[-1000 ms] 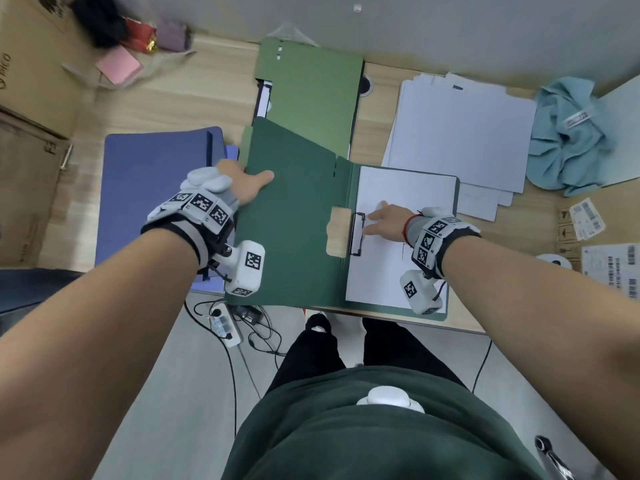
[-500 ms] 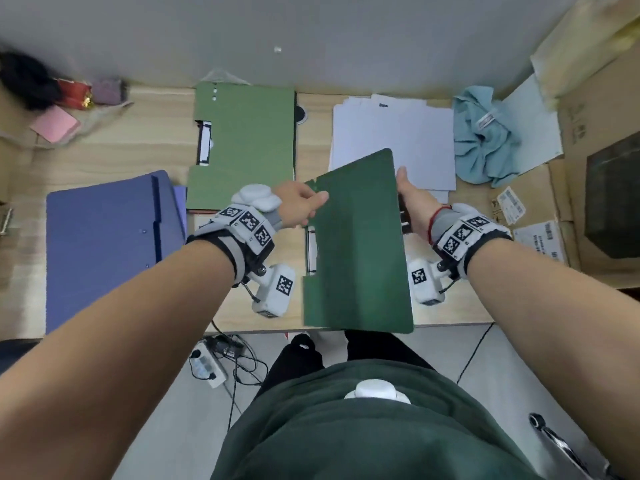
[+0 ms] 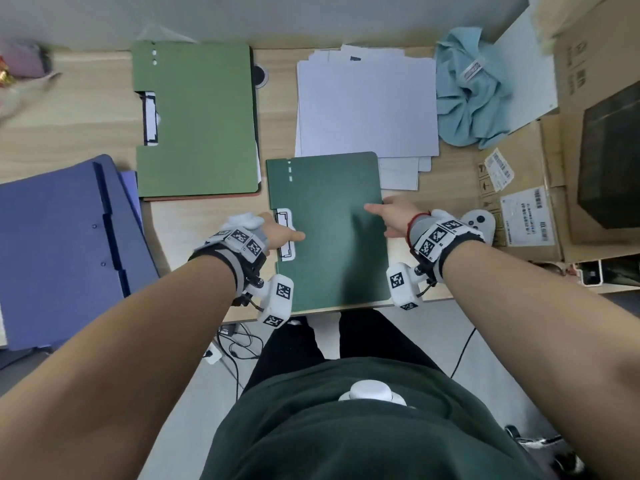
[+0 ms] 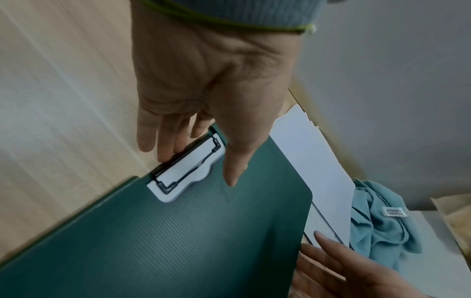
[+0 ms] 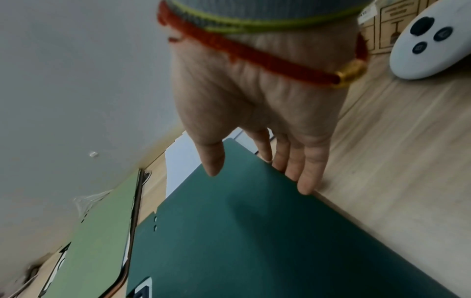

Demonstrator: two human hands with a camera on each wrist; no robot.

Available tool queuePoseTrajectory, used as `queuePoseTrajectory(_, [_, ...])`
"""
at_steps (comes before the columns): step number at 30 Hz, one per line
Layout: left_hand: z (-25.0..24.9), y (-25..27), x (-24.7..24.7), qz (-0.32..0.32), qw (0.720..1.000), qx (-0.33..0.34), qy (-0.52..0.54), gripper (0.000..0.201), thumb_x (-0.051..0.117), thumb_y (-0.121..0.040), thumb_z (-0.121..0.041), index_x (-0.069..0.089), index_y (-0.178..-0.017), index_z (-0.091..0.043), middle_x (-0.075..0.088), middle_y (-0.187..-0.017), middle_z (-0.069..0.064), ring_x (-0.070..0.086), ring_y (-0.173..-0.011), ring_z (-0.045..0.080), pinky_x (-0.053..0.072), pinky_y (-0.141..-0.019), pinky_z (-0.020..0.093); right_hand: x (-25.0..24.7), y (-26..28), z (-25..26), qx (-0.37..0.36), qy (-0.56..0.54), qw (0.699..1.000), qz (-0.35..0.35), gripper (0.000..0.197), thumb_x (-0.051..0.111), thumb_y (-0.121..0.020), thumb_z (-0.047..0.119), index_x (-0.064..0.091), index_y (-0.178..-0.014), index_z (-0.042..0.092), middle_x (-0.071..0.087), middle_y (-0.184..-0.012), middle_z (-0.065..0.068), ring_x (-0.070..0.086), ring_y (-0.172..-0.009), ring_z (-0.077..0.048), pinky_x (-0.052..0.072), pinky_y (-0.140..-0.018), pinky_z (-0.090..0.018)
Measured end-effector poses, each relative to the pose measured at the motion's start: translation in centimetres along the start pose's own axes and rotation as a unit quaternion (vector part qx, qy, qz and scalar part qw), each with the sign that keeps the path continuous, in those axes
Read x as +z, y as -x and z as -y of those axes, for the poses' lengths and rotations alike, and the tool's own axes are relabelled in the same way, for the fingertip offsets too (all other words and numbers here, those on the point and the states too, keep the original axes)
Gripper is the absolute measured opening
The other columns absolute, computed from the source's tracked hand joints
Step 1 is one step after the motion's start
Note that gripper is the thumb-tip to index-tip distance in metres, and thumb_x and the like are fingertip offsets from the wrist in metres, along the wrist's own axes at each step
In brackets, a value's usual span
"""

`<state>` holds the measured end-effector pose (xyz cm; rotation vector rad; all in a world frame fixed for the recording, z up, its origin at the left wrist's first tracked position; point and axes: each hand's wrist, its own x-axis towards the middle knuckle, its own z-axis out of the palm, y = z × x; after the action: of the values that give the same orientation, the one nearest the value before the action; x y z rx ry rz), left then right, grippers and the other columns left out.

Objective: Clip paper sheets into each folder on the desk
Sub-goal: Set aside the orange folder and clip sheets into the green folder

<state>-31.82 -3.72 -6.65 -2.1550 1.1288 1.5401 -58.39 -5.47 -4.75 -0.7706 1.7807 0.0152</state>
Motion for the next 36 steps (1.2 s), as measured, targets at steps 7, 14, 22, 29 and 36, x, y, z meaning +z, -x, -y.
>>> queuePoseTrajectory(7, [0.2, -1.0, -0.8, 0.024, 0.998, -0.034, 0.039, 0.089, 0.080, -0.047, -0.071, 0.064, -0.116, -0.015, 0.069, -0.110, 0.000, 0.064, -0.102, 0.023, 0.053, -0.090, 0.044, -0.6, -1.4, -0.2, 0.027, 0.050, 0.998, 0.016, 0.057, 0.065, -0.087, 0.045, 0.052, -0.134, 0.017, 0.059, -0.129, 0.000, 0.056, -0.116, -0.025, 0.049, -0.099, -0.041])
queuePoseTrajectory(14, [-1.5, -2.0, -3.2, -0.120, 0.982, 0.073, 0.124, 0.098, 0.054, -0.060, -0.086, 0.055, -0.126, -0.014, 0.066, -0.120, 0.008, 0.062, -0.106, 0.034, 0.049, -0.096, 0.050, -0.5, -2.3, 2.0, -0.043, -0.001, 0.999, -0.015, 0.052, 0.066, -0.078, 0.052, 0.051, -0.118, 0.023, 0.062, -0.116, 0.001, 0.064, -0.105, -0.027, 0.055, -0.090, -0.051])
queuePoseTrajectory(22, [-0.7, -0.1, -15.3, -0.260, 0.949, 0.054, 0.173, 0.073, 0.057, -0.083, -0.061, 0.048, -0.138, -0.015, 0.059, -0.132, 0.014, 0.057, -0.117, 0.038, 0.044, -0.103, 0.047, 3.1, 1.8, 11.8, -0.110, -0.044, 0.980, 0.159, 0.030, 0.054, -0.099, 0.013, 0.053, -0.129, 0.017, 0.066, -0.108, -0.001, 0.067, -0.089, -0.025, 0.058, -0.077, -0.039])
queuePoseTrajectory(29, [3.9, -1.2, -21.4, -0.226, 0.973, -0.004, 0.050, 0.089, 0.059, -0.066, -0.075, 0.058, -0.130, -0.014, 0.063, -0.127, 0.012, 0.061, -0.110, 0.036, 0.047, -0.100, 0.047, 7.5, 1.0, 17.8, -0.139, -0.047, 0.980, 0.138, 0.033, 0.050, -0.100, 0.009, 0.053, -0.131, 0.020, 0.069, -0.110, -0.008, 0.067, -0.093, -0.029, 0.052, -0.097, -0.052])
queuePoseTrajectory(36, [9.1, -3.5, -23.1, -0.190, 0.979, -0.070, -0.008, 0.101, 0.052, -0.052, -0.086, 0.057, -0.130, -0.021, 0.066, -0.119, 0.007, 0.062, -0.104, 0.032, 0.050, -0.095, 0.044, 11.2, -1.3, 24.1, -0.128, -0.047, 0.980, 0.147, 0.026, 0.049, -0.101, 0.010, 0.053, -0.121, 0.026, 0.067, -0.117, -0.006, 0.067, -0.101, -0.029, 0.053, -0.095, -0.047])
